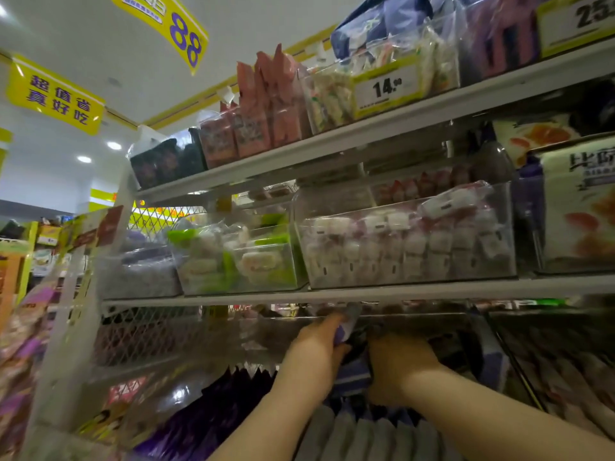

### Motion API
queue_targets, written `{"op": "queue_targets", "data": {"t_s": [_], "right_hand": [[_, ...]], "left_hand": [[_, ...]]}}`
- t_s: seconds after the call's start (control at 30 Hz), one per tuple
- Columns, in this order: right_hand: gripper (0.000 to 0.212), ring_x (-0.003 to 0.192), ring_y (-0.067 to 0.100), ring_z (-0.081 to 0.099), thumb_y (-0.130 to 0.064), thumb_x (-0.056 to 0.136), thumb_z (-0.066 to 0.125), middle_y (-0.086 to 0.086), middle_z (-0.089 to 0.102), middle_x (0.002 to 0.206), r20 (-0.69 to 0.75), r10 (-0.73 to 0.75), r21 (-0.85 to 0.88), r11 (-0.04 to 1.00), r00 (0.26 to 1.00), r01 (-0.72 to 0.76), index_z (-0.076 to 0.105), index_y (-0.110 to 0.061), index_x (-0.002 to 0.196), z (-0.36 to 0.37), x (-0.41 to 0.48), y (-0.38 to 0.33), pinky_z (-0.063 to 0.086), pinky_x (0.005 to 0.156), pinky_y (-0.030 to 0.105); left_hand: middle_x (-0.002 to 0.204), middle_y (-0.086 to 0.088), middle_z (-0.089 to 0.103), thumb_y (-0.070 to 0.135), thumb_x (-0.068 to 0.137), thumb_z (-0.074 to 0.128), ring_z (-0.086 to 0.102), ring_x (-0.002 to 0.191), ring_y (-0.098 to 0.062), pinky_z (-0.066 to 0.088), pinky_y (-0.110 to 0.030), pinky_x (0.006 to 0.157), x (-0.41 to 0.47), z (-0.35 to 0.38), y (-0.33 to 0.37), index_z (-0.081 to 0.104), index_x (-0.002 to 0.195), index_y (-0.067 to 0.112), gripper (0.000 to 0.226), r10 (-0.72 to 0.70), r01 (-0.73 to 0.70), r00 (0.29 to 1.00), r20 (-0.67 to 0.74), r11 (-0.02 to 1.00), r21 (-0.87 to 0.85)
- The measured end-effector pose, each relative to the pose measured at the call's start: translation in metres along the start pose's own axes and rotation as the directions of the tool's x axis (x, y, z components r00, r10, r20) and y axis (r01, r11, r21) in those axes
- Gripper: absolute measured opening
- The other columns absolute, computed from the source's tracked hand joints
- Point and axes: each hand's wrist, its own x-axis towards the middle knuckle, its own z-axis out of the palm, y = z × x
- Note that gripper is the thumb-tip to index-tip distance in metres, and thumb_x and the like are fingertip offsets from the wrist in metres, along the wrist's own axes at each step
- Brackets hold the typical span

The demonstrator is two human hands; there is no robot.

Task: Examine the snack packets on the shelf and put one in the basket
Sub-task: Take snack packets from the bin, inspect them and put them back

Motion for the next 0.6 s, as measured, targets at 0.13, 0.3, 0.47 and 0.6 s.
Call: {"op": "queue_targets", "data": {"t_s": [0.13,0.3,0.47,0.6], "right_hand": [[0.052,0.115,0.027,0.055,-0.041,0.082,0.060,0.006,0.055,0.127,-0.098,-0.024,0.040,0.999,0.995,0.028,0.049,-0.020,0.128,-0.006,-0.001,0.005,0.047,0.092,0.035],[0.039,0.117,0.026,0.056,-0.027,0.092,0.052,0.006,0.056,0.130,-0.141,-0.054,0.085,0.994,0.988,0.066,0.049,-0.018,0.130,-0.012,0.002,0.012,0.048,0.094,0.036],[0.042,0.117,0.025,0.054,-0.022,0.093,0.054,0.006,0.053,0.131,-0.183,-0.120,0.269,0.949,0.976,0.167,0.046,-0.018,0.134,-0.011,0.004,0.016,0.048,0.098,0.038],[0.027,0.105,0.021,0.060,-0.021,0.090,0.059,0.002,0.062,0.113,-0.230,-0.158,0.391,0.888,0.960,0.240,0.059,-0.019,0.117,-0.016,0.004,0.016,0.050,0.091,0.035]], "left_hand": [[0.135,-0.006,0.055,0.023,0.096,0.054,0.055,0.119,-0.024,0.043,-0.026,0.092,0.011,-0.001,-0.007,0.042,0.140,0.032,0.046,-0.106,0.113,0.988,0.113,0.992,-0.062],[0.119,0.001,0.061,0.039,0.079,0.059,0.060,0.108,-0.026,0.045,-0.028,0.084,0.002,-0.004,-0.006,0.030,0.136,0.038,0.064,0.045,-0.090,0.957,0.286,0.985,0.149],[0.120,-0.007,0.063,0.040,0.079,0.067,0.060,0.109,-0.031,0.045,-0.033,0.086,0.009,0.004,-0.011,0.025,0.141,0.035,0.076,-0.115,0.075,0.972,0.205,0.978,0.193],[0.117,-0.007,0.064,0.031,0.083,0.066,0.063,0.106,-0.026,0.052,-0.034,0.089,0.016,0.008,-0.019,0.041,0.134,0.026,0.057,-0.256,0.266,0.959,0.122,0.961,-0.077]]}}
